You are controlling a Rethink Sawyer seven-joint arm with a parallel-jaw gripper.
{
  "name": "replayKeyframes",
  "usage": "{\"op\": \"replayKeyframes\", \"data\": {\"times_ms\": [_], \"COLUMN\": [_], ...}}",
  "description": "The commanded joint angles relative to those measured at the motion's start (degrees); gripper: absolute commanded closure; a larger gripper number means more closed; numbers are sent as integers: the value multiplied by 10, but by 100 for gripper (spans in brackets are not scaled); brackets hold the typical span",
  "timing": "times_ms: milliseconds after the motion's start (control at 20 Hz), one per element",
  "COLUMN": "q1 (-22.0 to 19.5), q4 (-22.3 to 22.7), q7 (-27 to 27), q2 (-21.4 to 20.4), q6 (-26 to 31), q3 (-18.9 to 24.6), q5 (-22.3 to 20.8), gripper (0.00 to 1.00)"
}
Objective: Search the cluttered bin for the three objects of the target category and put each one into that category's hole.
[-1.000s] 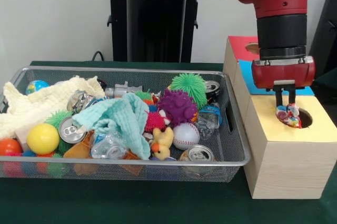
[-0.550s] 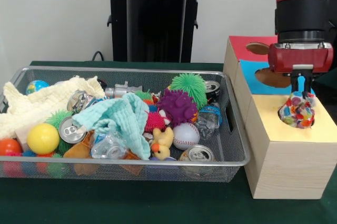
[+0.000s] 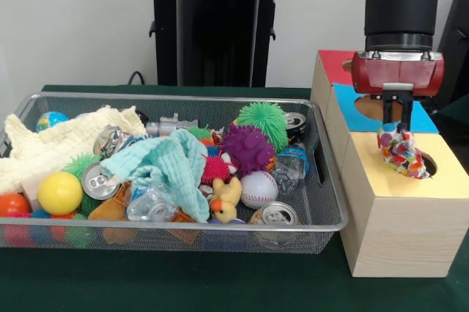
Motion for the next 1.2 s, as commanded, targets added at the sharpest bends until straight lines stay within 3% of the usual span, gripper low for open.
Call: {"op": "replayKeyframes", "data": {"times_ms": [50, 150, 200, 500, 900, 1200], "q1": [-13, -15, -15, 1, -16, -1], "q4": [39, 39, 39, 31, 40, 33], "q7": [23, 20, 21, 37, 33, 45], "q2": [5, 5, 6, 16, 20, 23], "q6": [70, 76, 77, 63, 61, 51], "q3": [15, 17, 17, -4, 22, 13], "q5": [20, 22, 23, 19, 31, 41], "gripper": [100, 100, 0, 0, 0, 0]}}
